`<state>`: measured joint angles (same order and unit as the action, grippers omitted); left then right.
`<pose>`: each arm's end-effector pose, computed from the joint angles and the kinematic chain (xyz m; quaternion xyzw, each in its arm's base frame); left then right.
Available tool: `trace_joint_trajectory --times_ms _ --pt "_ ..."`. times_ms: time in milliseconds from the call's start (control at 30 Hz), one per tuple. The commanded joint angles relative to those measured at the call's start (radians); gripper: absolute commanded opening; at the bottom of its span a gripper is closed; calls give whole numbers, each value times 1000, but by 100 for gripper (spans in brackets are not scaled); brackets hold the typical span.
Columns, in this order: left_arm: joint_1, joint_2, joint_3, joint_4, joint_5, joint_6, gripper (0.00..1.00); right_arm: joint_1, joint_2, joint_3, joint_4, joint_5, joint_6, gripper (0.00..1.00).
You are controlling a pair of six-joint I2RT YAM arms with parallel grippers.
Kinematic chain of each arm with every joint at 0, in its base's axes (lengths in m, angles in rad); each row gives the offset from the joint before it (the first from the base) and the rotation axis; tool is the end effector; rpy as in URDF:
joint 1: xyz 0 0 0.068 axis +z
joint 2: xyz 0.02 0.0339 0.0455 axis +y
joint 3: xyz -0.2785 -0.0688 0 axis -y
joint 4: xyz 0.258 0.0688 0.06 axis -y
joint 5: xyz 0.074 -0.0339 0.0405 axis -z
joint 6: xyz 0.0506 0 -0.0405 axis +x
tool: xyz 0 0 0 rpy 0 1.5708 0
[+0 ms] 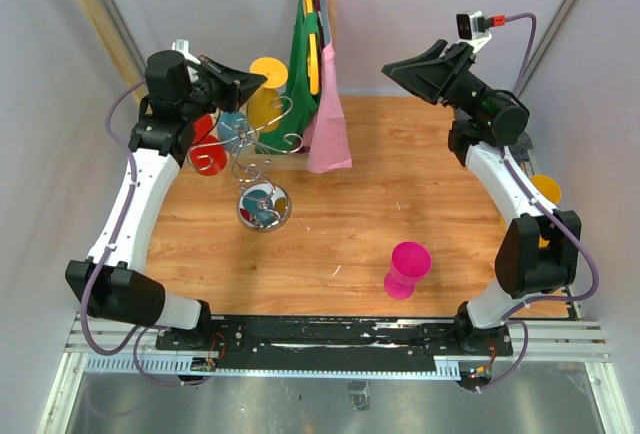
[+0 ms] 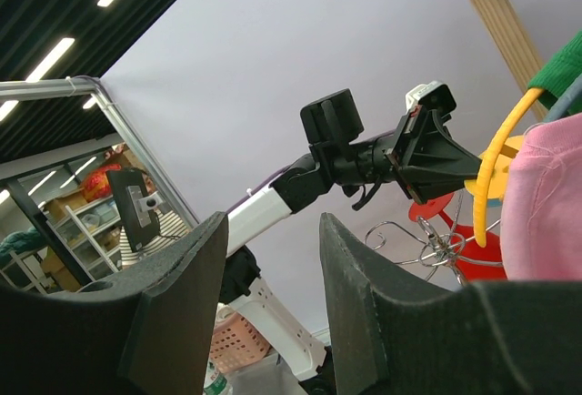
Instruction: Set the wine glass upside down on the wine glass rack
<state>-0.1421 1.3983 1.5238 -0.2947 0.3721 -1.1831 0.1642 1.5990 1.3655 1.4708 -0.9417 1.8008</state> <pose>0.3340 -0.0664 0.4593 -0.2701 0.7110 -0.5013 0.4126 0.3156 0.0938 0.4886 -0.1978 0.4277 0.7729 0.4251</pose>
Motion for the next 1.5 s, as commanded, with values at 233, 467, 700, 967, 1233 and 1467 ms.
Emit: trace_joint_trajectory --times_ms 233,467,700,967,1233,1467 --pt "-15 -64 -18 -26 9 -31 0 -32 -23 -14 63 -3 -21 47" --pt "-17 -56 -23 -33 19 -24 0 -33 -25 -18 62 -2 -23 47" --pt "-18 -64 -41 -34 29 -23 0 -32 -23 -14 63 -2 -21 47" --pt "-19 -89 -63 -46 31 -15 0 -32 -11 -8 63 1 -17 47" --pt "-19 -101 -75 -49 46 4 0 -32 -5 -9 62 3 -15 47" --pt "-19 -110 -84 -63 53 22 0 -32 -7 -19 63 4 -15 47"
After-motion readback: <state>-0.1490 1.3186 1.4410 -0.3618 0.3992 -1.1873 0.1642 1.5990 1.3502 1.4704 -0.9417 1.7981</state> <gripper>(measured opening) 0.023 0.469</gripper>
